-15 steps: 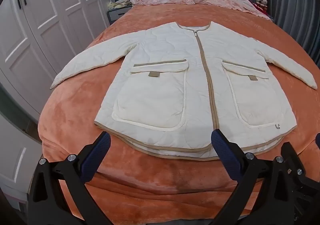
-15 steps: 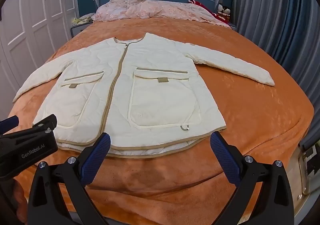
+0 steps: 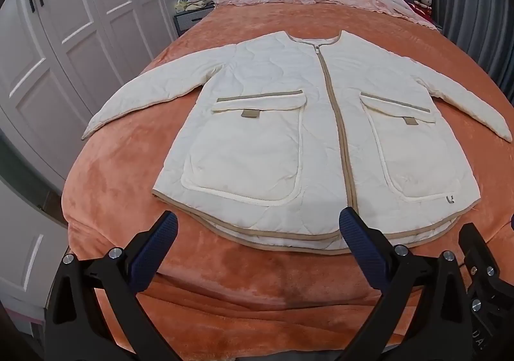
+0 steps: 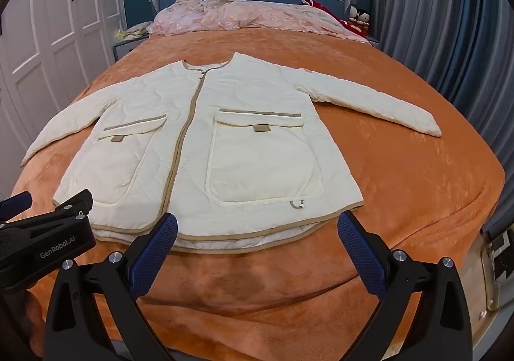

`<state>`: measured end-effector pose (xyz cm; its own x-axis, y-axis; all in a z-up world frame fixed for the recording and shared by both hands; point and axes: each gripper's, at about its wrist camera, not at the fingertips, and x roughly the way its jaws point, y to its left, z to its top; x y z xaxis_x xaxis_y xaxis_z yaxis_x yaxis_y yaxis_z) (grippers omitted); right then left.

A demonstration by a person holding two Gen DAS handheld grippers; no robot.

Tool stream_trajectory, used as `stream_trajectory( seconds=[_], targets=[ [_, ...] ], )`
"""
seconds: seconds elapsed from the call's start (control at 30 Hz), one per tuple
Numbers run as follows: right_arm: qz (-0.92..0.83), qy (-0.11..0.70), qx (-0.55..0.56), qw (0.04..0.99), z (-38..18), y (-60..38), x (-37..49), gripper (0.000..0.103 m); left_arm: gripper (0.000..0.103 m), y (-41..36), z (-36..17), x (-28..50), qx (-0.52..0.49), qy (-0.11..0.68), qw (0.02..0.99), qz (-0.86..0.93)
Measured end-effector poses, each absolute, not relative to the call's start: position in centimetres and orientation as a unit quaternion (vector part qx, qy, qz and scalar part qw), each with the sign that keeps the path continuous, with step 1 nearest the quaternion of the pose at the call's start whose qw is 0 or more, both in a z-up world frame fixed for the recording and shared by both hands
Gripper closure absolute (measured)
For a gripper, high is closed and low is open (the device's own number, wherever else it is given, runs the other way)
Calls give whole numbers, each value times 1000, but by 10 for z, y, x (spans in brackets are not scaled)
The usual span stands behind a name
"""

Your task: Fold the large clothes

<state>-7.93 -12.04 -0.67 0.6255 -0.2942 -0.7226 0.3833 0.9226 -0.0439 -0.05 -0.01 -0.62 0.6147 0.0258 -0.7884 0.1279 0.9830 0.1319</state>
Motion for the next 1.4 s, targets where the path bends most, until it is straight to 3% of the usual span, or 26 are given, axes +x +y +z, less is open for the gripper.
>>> stream_trajectory(
  seconds=[1.4],
  targets=[
    [-188, 389, 46, 901, -3, -116, -76, 5, 5, 12, -6, -7, 85, 433, 897, -18]
  ],
)
